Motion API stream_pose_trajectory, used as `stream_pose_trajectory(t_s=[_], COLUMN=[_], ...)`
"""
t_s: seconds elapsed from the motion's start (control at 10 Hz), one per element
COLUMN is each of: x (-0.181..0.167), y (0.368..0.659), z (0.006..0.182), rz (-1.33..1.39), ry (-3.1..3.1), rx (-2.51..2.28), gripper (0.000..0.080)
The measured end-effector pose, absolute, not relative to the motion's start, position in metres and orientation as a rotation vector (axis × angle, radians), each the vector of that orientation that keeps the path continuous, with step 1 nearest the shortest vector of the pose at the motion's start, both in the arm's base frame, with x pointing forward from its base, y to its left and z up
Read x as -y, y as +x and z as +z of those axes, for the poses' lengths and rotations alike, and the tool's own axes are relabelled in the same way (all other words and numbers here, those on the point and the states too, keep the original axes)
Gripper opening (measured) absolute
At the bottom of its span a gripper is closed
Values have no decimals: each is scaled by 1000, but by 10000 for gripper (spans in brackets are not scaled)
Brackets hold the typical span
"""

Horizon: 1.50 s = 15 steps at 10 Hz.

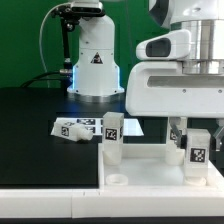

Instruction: Assemble square table

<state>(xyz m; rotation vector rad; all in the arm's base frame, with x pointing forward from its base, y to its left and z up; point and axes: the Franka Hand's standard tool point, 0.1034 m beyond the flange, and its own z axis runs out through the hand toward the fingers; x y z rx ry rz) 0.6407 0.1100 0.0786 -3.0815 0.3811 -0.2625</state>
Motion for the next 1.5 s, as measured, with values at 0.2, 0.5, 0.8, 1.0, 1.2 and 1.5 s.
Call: stream_pose_trajectory(t_s=[0.2,0.5,0.8,1.0,1.2,1.5], x=[-110,-109,-107,-106,-106,-110], y=[641,640,638,638,638,641], z=[78,77,75,75,75,78], rz=[-258,-229,-158,-146,-154,-258], ry=[-3040,-2823,-2353,-2253,-2324,-2774], rx=[-579,-1220,-1870,-1974,-1895,-1162], gripper=[285,285,285,285,496,636])
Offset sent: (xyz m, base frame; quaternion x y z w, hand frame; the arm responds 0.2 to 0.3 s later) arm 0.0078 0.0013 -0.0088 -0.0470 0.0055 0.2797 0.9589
